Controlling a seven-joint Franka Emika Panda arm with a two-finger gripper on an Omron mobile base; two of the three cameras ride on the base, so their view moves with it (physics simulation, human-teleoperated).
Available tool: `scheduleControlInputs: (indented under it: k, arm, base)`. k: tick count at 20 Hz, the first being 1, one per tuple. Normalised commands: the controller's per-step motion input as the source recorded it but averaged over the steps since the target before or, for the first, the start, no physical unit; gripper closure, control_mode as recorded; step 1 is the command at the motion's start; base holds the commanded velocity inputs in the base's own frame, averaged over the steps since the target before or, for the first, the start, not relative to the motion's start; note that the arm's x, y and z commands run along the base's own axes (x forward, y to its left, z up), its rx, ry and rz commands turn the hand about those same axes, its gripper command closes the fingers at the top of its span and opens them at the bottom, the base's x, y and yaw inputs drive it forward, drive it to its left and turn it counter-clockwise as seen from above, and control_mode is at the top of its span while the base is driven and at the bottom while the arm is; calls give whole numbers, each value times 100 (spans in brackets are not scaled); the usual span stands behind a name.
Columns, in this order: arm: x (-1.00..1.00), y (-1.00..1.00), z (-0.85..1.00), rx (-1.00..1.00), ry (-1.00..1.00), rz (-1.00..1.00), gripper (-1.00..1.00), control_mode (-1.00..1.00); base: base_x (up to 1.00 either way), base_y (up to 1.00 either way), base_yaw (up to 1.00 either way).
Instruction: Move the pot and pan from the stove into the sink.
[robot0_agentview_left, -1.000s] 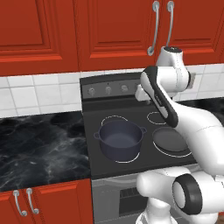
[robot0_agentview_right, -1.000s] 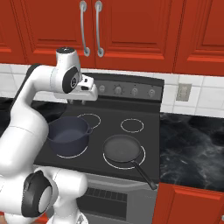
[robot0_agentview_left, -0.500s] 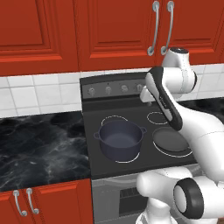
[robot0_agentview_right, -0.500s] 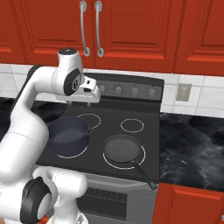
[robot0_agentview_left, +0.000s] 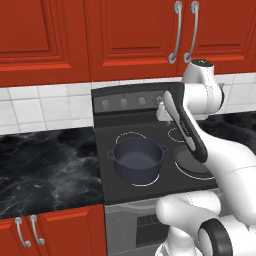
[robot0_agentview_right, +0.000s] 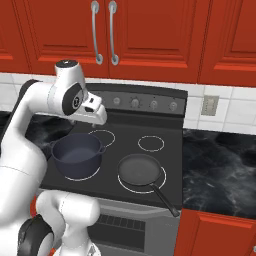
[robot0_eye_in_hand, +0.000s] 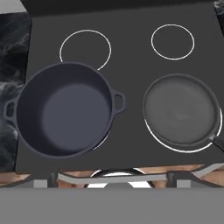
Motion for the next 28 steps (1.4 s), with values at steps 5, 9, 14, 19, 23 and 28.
scheduleControlInputs:
  k: [5, 9, 14, 19, 23, 28]
  arm:
    - [-27, 15, -22, 2, -2, -26, -100, -100]
    - [-13, 2, -15, 0, -2, -21, -100, -100]
    - [0, 0, -2, 0, 0, -1, -100, -100]
    - [0, 0, -31, 4, 1, 0, -100, -100]
    - [0, 0, -36, 7, 1, 0, -100, -100]
    - [2, 0, -34, 5, 1, -1, -100, -100]
  base:
    - [0, 0, 0]
    - [0, 0, 0]
    - [0, 0, 0]
    - [0, 0, 0]
    - [0, 0, 0]
    - [0, 0, 0]
